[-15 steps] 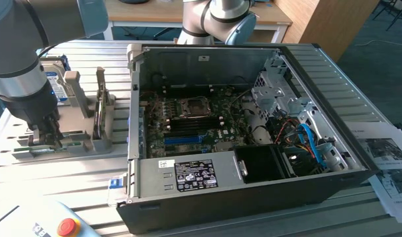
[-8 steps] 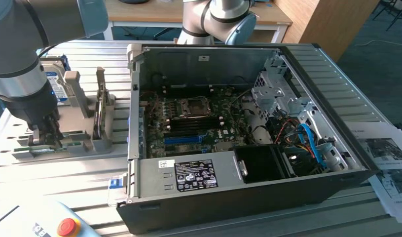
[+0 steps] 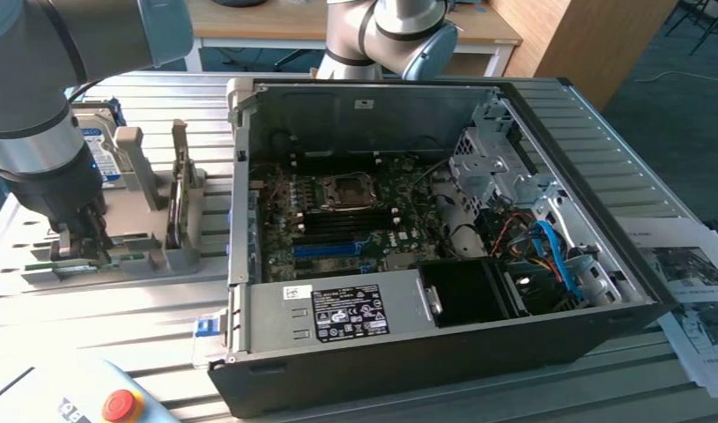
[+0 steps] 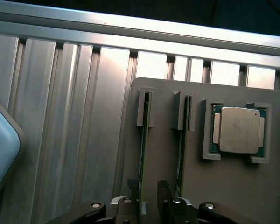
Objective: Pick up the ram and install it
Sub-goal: 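Pick up the ram and move it above insertion slot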
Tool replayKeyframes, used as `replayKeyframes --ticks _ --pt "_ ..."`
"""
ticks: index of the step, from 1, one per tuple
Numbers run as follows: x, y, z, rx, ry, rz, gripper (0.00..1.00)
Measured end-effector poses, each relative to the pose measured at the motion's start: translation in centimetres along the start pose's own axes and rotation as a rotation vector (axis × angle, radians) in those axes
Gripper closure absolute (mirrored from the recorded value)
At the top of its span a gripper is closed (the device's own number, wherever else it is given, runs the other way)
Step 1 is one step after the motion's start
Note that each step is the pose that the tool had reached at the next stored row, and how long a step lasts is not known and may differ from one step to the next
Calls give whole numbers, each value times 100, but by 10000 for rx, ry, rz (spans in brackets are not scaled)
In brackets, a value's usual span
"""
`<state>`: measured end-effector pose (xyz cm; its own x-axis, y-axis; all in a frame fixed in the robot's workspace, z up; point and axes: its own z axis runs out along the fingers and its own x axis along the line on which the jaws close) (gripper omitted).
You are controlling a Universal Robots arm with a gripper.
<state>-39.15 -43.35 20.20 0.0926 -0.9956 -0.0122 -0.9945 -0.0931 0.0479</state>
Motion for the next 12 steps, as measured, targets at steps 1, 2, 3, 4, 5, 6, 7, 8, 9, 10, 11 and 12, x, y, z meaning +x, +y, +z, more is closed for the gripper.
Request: replayKeyframes --ticks 1,2,3,4,5,6,7,8,9,10,11,12 --pt "0 0 0 0 0 0 70" --pt "0 0 1 0 0 0 70" --pt "0 0 1 0 0 0 70" --pt "0 0 3 1 0 0 70" --pt "0 0 3 0 0 0 70" --pt "0 0 4 0 0 0 70" --pt "0 0 5 0 0 0 70" --pt "0 0 6 0 0 0 70" --pt "0 0 7 0 0 0 70" --pt "0 0 7 0 0 0 70" --pt "0 0 7 0 0 1 70" --pt "0 0 7 0 0 1 70"
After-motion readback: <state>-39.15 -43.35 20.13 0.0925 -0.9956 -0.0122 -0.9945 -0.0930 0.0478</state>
